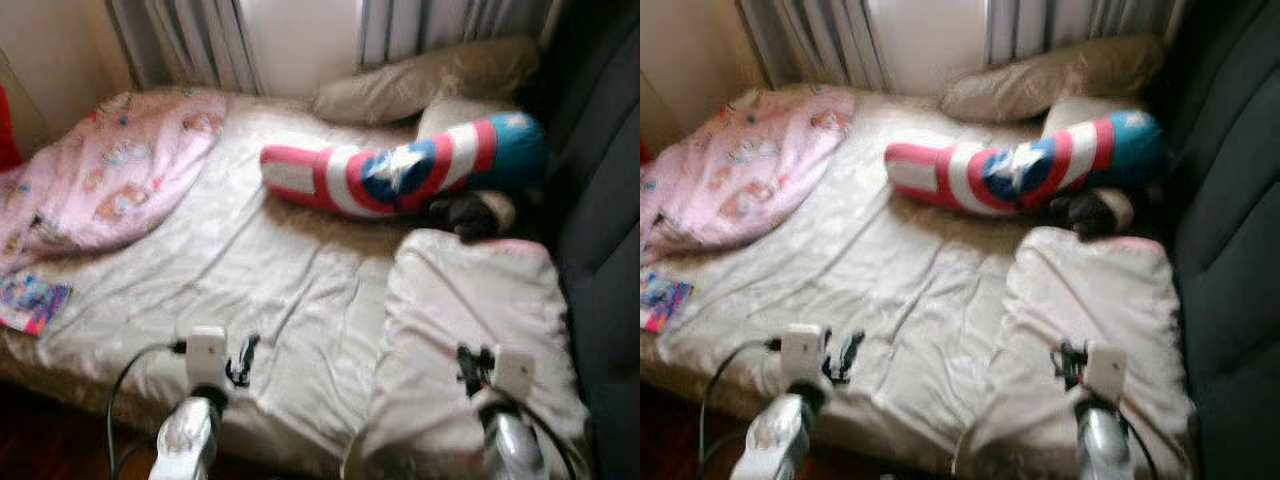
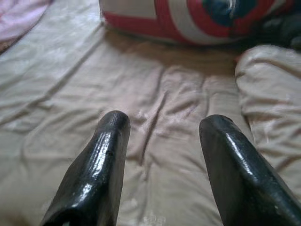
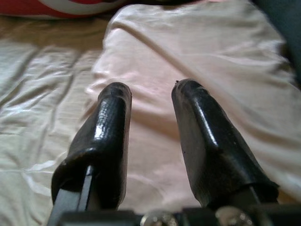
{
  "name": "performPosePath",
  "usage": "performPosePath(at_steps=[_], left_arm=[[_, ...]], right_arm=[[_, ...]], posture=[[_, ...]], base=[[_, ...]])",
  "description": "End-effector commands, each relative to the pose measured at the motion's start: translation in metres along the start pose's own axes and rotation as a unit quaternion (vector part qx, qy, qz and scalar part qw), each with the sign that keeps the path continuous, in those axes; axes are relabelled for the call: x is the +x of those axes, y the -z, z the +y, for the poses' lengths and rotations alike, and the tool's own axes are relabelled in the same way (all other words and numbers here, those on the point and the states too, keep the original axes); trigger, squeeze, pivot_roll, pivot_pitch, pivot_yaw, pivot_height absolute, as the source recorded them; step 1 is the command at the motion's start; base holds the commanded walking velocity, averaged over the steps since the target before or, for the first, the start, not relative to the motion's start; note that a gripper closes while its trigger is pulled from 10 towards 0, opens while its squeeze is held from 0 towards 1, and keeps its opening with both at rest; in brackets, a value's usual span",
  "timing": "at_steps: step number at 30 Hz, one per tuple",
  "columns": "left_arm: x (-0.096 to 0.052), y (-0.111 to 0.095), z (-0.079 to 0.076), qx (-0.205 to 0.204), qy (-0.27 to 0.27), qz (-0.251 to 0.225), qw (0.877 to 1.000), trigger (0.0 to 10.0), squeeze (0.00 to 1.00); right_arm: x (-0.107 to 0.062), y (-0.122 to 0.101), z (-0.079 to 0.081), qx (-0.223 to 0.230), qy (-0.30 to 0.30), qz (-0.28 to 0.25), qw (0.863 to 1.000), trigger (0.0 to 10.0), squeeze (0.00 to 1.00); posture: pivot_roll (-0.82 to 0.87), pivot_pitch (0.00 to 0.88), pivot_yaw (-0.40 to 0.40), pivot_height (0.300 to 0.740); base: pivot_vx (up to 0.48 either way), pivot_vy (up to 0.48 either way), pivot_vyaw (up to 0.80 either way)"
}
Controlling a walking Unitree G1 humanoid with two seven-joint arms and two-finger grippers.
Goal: Clean up the room
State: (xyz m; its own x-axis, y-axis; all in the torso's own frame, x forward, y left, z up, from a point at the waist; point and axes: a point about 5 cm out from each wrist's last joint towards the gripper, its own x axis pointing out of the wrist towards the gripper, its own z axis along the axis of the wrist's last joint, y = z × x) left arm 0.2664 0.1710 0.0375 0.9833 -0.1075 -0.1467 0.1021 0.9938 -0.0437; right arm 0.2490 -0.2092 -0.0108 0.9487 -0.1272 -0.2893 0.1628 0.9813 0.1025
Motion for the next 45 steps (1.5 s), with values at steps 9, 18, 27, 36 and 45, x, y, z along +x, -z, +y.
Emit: performPosePath(at_steps=[9,18,27,36,45], left_arm=[[-0.007,0.004,0.013,0.007,-0.014,0.015,1.0,10.0,0.0],[-0.006,0.003,0.014,0.009,-0.013,0.015,1.0,10.0,0.0],[0.001,-0.003,0.013,0.008,-0.012,0.008,1.0,10.0,0.0],[0.008,-0.007,0.013,0.006,-0.014,0.003,1.0,10.0,0.0],[0.009,-0.007,0.013,0.005,-0.015,0.001,1.0,10.0,0.0]], right_arm=[[0.0,0.005,0.017,0.011,-0.019,0.009,1.0,10.0,0.0],[0.0,0.005,0.018,0.014,-0.019,0.01,1.0,10.0,0.0],[0.004,0.001,0.016,0.008,-0.018,0.008,1.0,10.0,0.0],[0.006,-0.003,0.018,0.005,-0.022,0.003,1.0,10.0,0.0],[0.008,-0.004,0.017,0.005,-0.023,0.002,1.0,10.0,0.0]], posture=[[0.07,0.104,0.026,0.74],[0.07,0.11,0.027,0.74],[0.07,0.107,0.02,0.74],[0.06,0.098,0.013,0.74],[0.06,0.086,0.01,0.74]], base=[[0.0,0.48,0.0],[0.0,0.48,0.0],[0.0,0.48,0.0],[0.0,0.48,0.0],[0.0,0.48,0.0]])
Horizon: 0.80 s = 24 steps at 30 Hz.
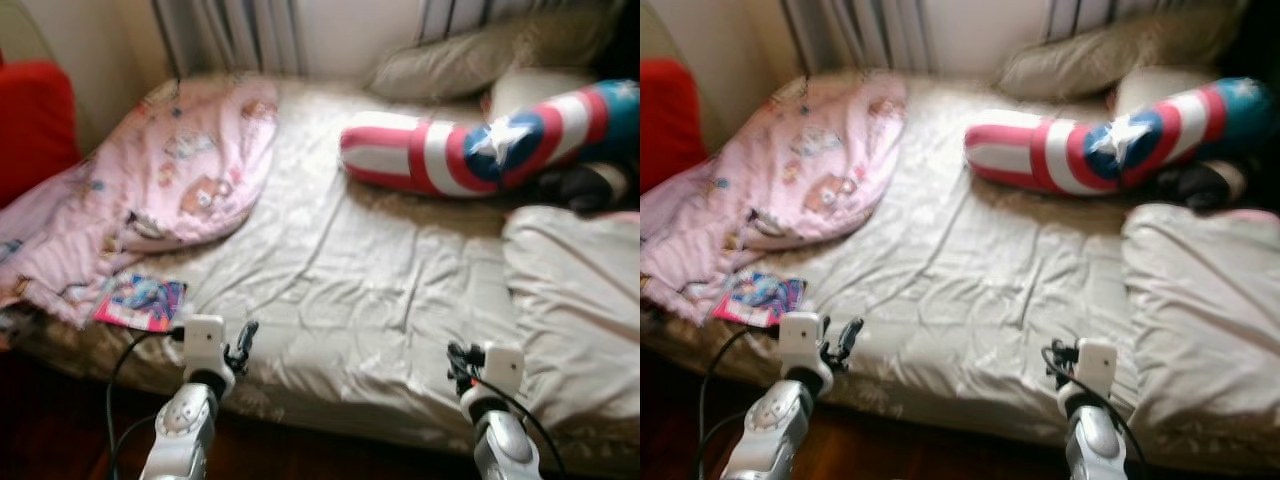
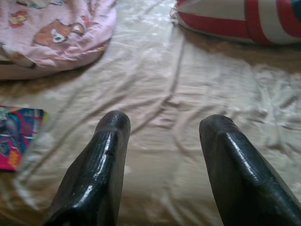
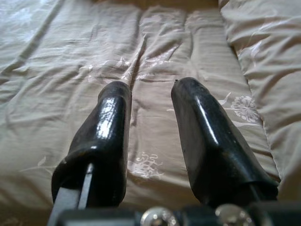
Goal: Clean up the room
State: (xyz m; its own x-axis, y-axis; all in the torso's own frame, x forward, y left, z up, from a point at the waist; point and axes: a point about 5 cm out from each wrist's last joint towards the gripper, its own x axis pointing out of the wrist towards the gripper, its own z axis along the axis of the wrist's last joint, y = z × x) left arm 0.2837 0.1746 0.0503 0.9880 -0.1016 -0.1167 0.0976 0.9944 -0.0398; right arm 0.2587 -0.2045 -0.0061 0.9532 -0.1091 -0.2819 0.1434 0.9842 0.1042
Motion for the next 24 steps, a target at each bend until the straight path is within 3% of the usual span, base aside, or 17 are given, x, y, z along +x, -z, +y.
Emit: performPosePath(at_steps=[1,24], left_arm=[[-0.0053,0.0081,0.0081,0.003,-0.012,0.016,1.0,10.0,0.0],[-0.0065,0.0146,0.0026,-0.008,-0.014,0.018,1.0,10.0,0.0]], right_arm=[[0.0007,0.0023,0.0109,0.007,-0.013,0.005,1.0,10.0,0.0],[0.0041,-0.0044,0.0126,-0.015,-0.031,-0.007,0.999,10.0,0.0]], posture=[[0.06,0.084,0.009,0.74],[0.05,0.052,-0.014,0.74]], base=[[0.0,0.48,0.0],[0.0,0.48,0.0]])
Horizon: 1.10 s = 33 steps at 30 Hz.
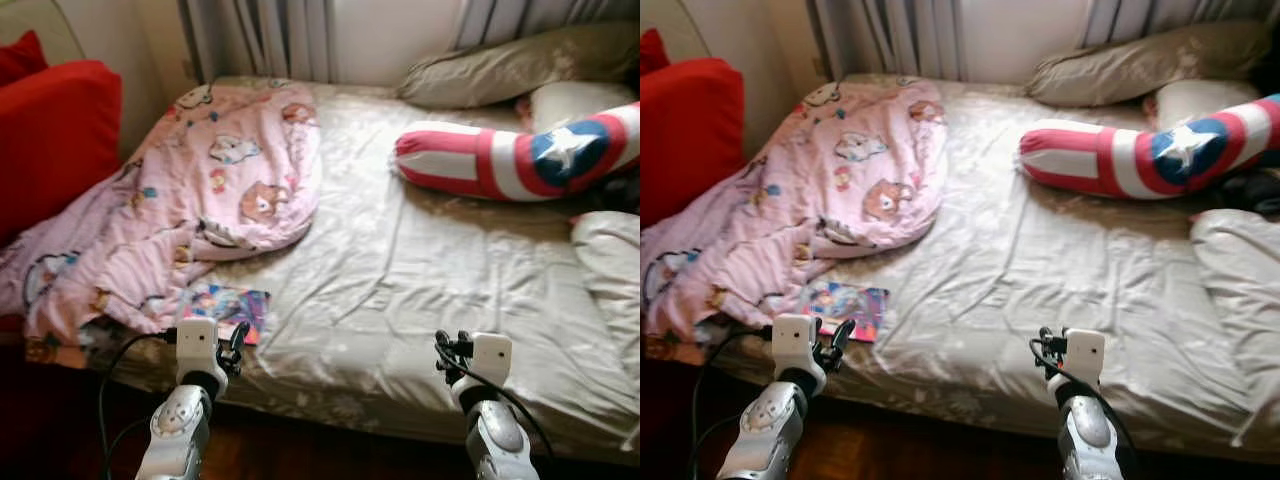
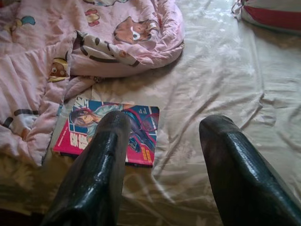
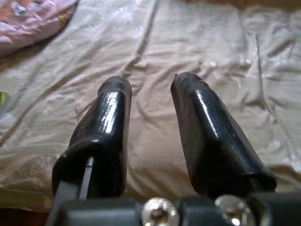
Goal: Clean up the room
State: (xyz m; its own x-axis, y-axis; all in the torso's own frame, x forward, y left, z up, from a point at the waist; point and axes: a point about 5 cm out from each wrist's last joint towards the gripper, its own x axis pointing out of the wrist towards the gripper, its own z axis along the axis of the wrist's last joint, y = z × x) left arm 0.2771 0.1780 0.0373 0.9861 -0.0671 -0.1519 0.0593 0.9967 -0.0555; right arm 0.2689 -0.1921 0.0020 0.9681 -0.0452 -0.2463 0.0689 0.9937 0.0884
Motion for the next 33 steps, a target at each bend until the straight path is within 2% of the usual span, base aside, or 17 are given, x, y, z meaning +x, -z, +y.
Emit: performPosePath(at_steps=[1,33], left_arm=[[-0.0014,0.0009,0.0012,0.003,0.003,0.0,1.0,10.0,0.0],[-0.0028,0.0,0.0095,0.011,-0.005,-0.001,1.0,10.0,0.0]], right_arm=[[-0.0021,0.0044,-0.0001,0.003,0.001,0.008,1.0,10.0,0.0],[-0.0031,0.0081,0.0064,0.01,-0.004,0.014,1.0,10.0,0.0]], posture=[[0.05,0.049,-0.014,0.74],[0.07,0.071,-0.011,0.74]], base=[[0.0,0.48,0.0],[0.0,0.48,0.0]])
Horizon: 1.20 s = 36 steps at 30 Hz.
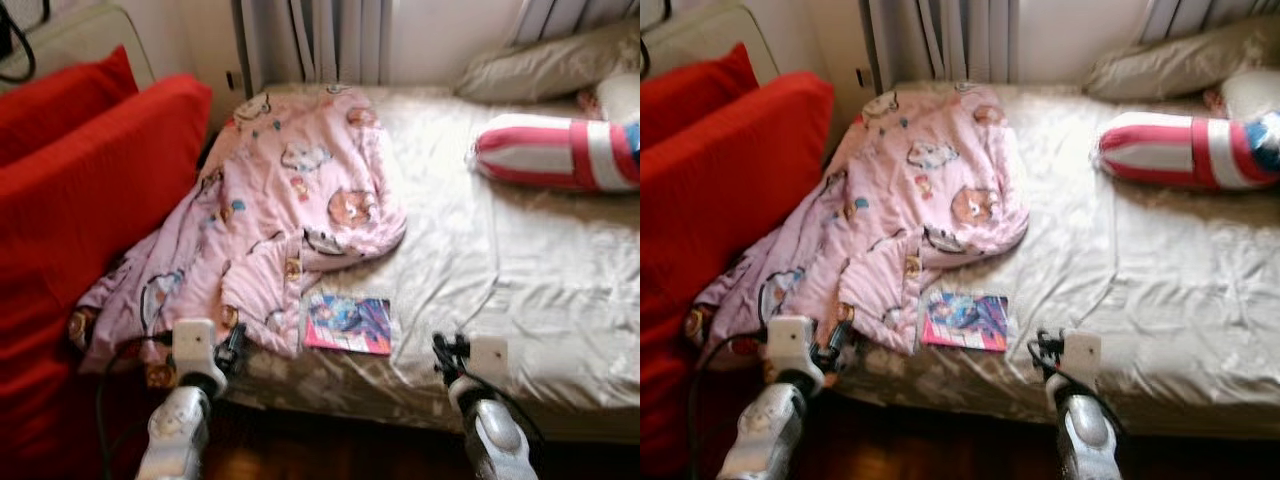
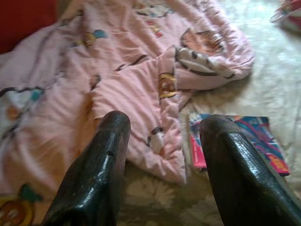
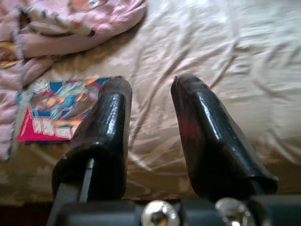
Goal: Clean up the room
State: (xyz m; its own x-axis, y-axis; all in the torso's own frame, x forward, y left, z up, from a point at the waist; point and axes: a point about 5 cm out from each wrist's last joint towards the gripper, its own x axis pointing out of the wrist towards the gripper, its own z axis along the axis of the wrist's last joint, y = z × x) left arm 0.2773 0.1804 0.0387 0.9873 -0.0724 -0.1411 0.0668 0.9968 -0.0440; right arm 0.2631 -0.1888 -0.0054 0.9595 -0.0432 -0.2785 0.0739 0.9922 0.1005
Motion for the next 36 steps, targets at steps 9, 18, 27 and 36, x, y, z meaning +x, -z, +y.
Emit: performPosePath(at_steps=[9,18,27,36], left_arm=[[-0.005,0.005,0.009,0.008,-0.009,0.008,1.0,10.0,0.0],[-0.007,0.009,0.007,0.005,-0.005,0.016,1.0,10.0,0.0],[-0.008,0.014,0.007,0.004,-0.003,0.027,1.0,10.0,0.0],[-0.006,0.011,0.009,0.008,-0.005,0.019,1.0,10.0,0.0]], right_arm=[[-0.001,0.001,0.002,0.003,-0.001,0.0,1.0,10.0,0.0],[0.0,0.0,0.002,0.002,0.0,0.001,1.0,10.0,0.0],[0.001,0.0,0.002,0.001,-0.002,0.005,1.0,10.0,0.0],[-0.001,0.003,0.004,-0.015,-0.019,0.008,1.0,10.0,0.0]], posture=[[0.07,0.081,-0.013,0.74],[0.07,0.077,-0.018,0.74],[0.07,0.076,-0.017,0.74],[0.07,0.073,-0.012,0.74]], base=[[0.0,0.196,0.0],[0.0,0.0,0.0],[0.0,0.0,0.0],[0.289,0.0,0.21]])
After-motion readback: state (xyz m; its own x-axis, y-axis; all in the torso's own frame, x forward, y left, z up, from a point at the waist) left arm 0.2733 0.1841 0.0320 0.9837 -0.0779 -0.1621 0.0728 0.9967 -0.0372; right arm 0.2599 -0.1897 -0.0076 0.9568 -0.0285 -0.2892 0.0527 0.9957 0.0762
